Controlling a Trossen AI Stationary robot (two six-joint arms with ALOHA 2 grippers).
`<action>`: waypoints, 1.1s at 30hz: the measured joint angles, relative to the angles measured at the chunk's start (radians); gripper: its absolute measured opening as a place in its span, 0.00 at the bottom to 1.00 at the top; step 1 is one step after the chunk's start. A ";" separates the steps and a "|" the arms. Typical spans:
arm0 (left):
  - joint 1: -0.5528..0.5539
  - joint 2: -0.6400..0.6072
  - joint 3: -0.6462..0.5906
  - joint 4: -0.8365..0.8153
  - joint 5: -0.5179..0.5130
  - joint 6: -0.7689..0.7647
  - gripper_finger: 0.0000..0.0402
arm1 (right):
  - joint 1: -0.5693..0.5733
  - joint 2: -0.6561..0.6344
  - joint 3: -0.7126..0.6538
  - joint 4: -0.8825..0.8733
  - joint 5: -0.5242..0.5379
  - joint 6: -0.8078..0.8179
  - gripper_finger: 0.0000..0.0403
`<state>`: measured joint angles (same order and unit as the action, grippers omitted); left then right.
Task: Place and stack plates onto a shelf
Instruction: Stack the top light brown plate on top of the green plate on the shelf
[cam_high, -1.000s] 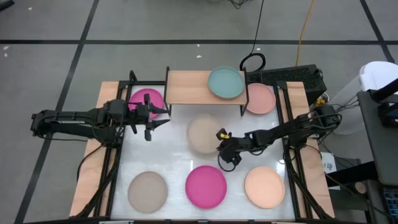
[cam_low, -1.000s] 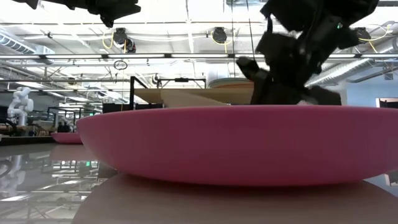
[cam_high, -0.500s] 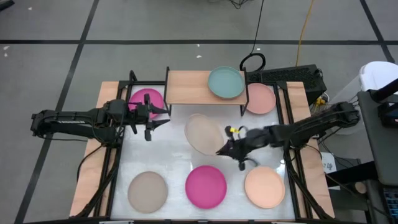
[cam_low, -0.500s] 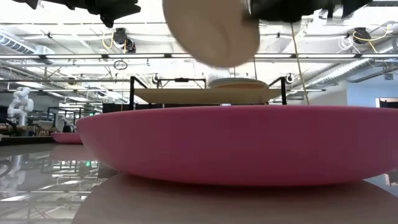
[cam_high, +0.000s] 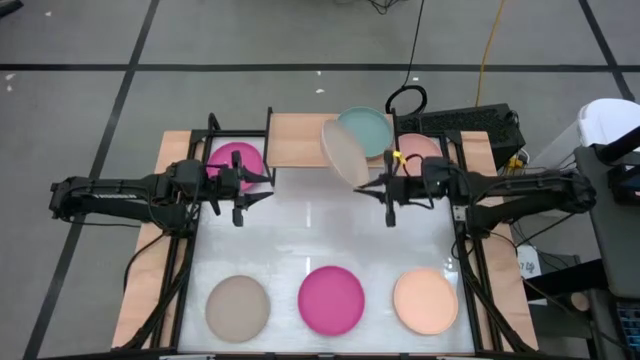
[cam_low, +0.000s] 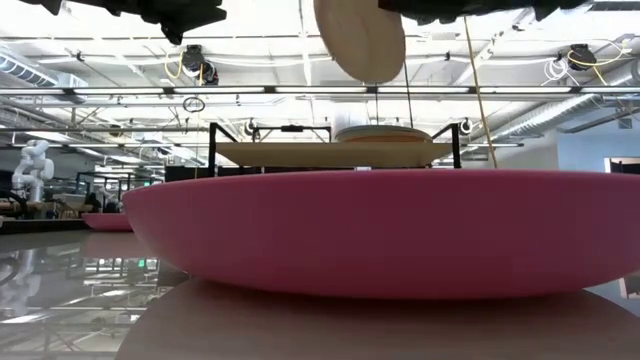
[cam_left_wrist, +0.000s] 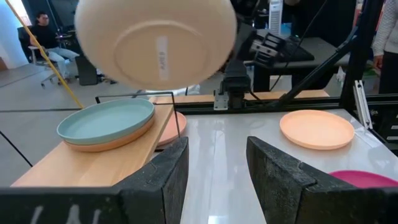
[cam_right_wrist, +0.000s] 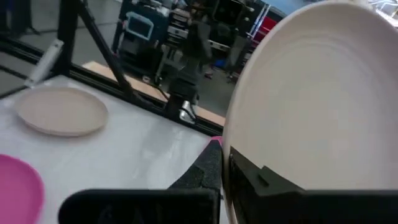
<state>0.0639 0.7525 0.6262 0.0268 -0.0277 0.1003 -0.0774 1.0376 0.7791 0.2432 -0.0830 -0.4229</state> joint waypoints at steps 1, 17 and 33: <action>0.000 0.000 0.000 0.001 0.000 0.003 0.42 | -0.015 0.000 0.012 -0.015 -0.001 -0.009 0.00; 0.000 0.000 0.000 0.084 0.000 0.027 0.42 | -0.215 0.336 0.510 -0.355 -0.104 -0.203 0.00; 0.000 -0.003 0.000 0.140 0.000 0.046 0.42 | -0.282 0.685 0.636 -0.329 -0.148 -0.367 0.00</action>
<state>0.0639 0.7490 0.6258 0.1666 -0.0280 0.1459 -0.3592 1.7229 1.4156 -0.0859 -0.2307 -0.7903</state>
